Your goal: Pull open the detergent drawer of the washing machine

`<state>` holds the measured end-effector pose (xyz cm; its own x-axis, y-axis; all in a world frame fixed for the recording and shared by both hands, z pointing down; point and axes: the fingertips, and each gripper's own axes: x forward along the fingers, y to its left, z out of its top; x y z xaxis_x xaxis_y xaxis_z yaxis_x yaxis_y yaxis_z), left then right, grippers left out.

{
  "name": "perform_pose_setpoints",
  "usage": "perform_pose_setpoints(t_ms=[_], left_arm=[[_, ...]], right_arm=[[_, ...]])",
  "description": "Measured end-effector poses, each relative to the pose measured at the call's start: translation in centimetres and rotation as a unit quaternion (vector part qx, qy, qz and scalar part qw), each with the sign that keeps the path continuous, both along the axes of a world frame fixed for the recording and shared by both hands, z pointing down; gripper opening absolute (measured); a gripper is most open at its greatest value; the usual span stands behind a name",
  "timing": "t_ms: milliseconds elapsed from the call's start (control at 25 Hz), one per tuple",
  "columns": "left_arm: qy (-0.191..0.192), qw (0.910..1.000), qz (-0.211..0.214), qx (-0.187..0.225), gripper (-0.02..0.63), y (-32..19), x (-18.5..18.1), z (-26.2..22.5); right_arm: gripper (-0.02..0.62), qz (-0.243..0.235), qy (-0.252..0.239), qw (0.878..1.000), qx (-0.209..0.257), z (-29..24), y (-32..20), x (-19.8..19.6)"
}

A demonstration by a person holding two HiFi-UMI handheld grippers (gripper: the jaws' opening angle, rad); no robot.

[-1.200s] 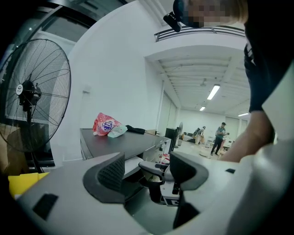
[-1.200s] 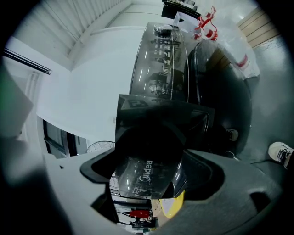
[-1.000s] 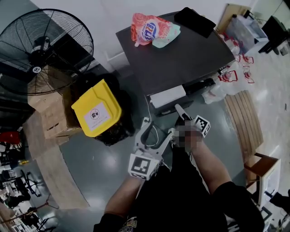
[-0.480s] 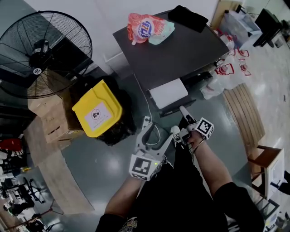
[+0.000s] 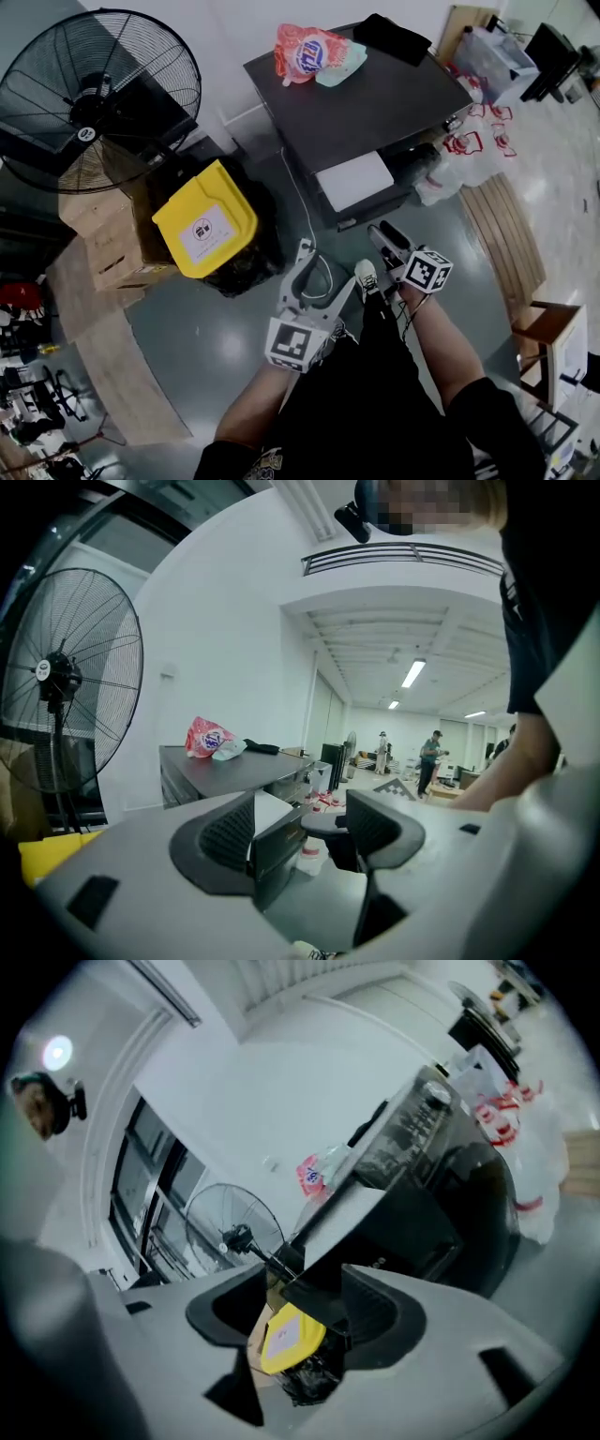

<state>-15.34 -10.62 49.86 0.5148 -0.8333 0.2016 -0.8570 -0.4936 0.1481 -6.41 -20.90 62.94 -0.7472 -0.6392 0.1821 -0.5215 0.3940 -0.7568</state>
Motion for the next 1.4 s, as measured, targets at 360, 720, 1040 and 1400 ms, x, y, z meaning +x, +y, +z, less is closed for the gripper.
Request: perform_pose_setpoints(t_ms=[360,720,1040,1400], left_arm=[[0.001,0.9996,-0.002,0.029,0.278,2.8,0.0,-1.3],[0.000,0.9995,-0.005,0.030,0.152,3.8,3.4,-3.1],[0.001,0.9991,-0.040,0.014,0.018,3.7,8.7,-3.7],[-0.018,0.9965,-0.080,0.013,0.018,6.5,15.7,-3.4]], right_arm=[[-0.002,-0.053,0.142,0.972,0.181,-9.5,4.3,-0.9],[-0.002,-0.078,0.230,0.920,0.307,-17.6,7.7,1.8],[0.002,-0.140,0.218,0.902,0.347,-21.4,10.2,5.1],[0.003,-0.186,0.210,0.891,0.357,-20.2,13.2,10.9]])
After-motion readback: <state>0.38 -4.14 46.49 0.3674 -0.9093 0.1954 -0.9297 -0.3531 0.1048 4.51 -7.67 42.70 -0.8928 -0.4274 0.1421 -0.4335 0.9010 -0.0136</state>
